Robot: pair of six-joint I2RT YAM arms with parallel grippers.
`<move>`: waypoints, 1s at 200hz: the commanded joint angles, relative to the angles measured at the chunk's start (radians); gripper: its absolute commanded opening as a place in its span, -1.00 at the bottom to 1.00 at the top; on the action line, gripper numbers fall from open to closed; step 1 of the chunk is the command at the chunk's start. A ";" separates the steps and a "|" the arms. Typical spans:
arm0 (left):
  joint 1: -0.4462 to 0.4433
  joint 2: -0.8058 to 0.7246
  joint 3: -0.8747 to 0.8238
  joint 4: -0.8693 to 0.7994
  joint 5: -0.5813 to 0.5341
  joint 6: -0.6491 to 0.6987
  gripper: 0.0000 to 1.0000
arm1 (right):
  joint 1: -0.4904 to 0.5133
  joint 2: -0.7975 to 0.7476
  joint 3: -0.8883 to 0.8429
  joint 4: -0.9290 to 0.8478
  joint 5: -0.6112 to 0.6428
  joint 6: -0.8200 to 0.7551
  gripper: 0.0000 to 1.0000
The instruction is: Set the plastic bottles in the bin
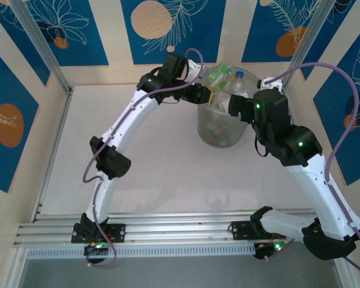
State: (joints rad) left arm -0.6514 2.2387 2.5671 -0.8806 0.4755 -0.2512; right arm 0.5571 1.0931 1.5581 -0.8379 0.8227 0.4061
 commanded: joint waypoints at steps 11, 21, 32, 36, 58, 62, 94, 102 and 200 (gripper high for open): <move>-0.003 0.031 0.039 0.036 0.003 0.023 -0.23 | 0.006 0.000 0.025 0.026 0.002 -0.016 0.99; -0.004 0.032 0.040 0.033 -0.008 0.027 -0.12 | 0.006 0.000 0.022 0.026 0.000 -0.018 0.99; -0.004 0.032 0.039 0.031 -0.016 0.029 0.01 | 0.006 0.000 0.023 0.027 0.001 -0.020 0.98; -0.003 0.032 0.039 0.030 -0.019 0.031 0.05 | 0.006 0.001 0.023 0.028 0.000 -0.021 0.99; -0.002 0.024 0.039 0.020 -0.040 0.038 0.19 | 0.006 0.002 0.022 0.032 0.000 -0.024 0.99; -0.004 0.023 0.040 0.018 -0.047 0.039 0.20 | 0.006 0.002 0.021 0.034 -0.001 -0.026 0.99; -0.004 -0.004 0.039 -0.007 -0.116 0.056 0.21 | 0.006 0.008 0.020 0.039 -0.004 -0.033 0.99; -0.004 -0.012 0.038 -0.010 -0.135 0.056 0.21 | 0.004 0.012 0.018 0.039 -0.003 -0.035 0.99; -0.004 -0.172 -0.103 0.006 -0.413 0.063 0.22 | -0.078 0.208 0.063 -0.014 -0.120 -0.005 0.64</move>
State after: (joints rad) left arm -0.6514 2.1822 2.5271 -0.8825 0.1860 -0.2058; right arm 0.5045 1.2602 1.5799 -0.8433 0.7761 0.3885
